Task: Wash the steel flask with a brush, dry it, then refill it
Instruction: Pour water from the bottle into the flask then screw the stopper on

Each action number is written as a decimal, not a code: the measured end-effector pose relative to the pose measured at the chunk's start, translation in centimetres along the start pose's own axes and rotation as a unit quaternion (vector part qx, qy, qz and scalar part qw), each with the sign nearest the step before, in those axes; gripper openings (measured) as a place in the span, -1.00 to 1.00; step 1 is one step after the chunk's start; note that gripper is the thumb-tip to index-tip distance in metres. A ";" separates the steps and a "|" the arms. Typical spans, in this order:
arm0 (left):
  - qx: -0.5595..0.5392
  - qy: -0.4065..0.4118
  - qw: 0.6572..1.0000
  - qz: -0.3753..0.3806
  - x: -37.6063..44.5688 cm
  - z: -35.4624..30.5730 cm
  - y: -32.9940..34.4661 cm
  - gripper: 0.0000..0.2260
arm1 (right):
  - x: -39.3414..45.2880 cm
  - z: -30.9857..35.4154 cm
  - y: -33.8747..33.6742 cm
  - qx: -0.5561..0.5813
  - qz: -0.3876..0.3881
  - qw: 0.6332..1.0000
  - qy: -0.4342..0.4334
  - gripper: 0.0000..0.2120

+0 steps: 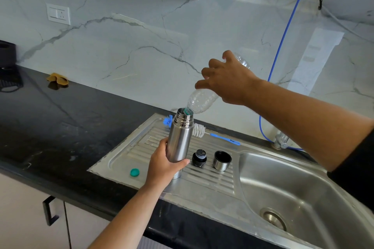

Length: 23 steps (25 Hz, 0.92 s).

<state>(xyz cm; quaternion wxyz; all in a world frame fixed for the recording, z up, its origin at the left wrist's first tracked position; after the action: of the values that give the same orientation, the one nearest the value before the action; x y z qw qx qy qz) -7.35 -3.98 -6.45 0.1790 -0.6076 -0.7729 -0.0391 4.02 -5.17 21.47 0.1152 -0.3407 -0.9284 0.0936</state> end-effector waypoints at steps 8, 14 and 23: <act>-0.002 -0.015 1.000 0.021 -1.5 -0.6 -0.8 -0.26 | -7.9 3.8 6.0 0.484 0.051 0.828 0.278 -0.24; 0.232 -0.019 0.972 -0.026 -2.0 0.1 -5.8 -0.67 | -12.7 14.9 8.8 0.792 -0.010 0.456 0.405 -0.32; 0.392 -0.052 0.918 0.011 -2.2 1.8 -9.0 -0.82 | -14.8 19.6 8.9 0.839 -0.071 0.278 0.463 -0.52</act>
<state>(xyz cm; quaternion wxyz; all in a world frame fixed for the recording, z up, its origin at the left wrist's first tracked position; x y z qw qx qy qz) -15.90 -7.80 -7.45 0.3629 -0.4980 -0.7278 0.3010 15.00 -10.04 -1.78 0.7543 0.0244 -0.1504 0.6386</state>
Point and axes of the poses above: each hand's wrist, its own x-axis towards the middle knuckle, its own y-axis out of the palm, z = x × y, the point moved 7 cm from there along x, towards the middle knuckle, and after that the axes turned 5 degrees about -x, right-handed, at the moved point
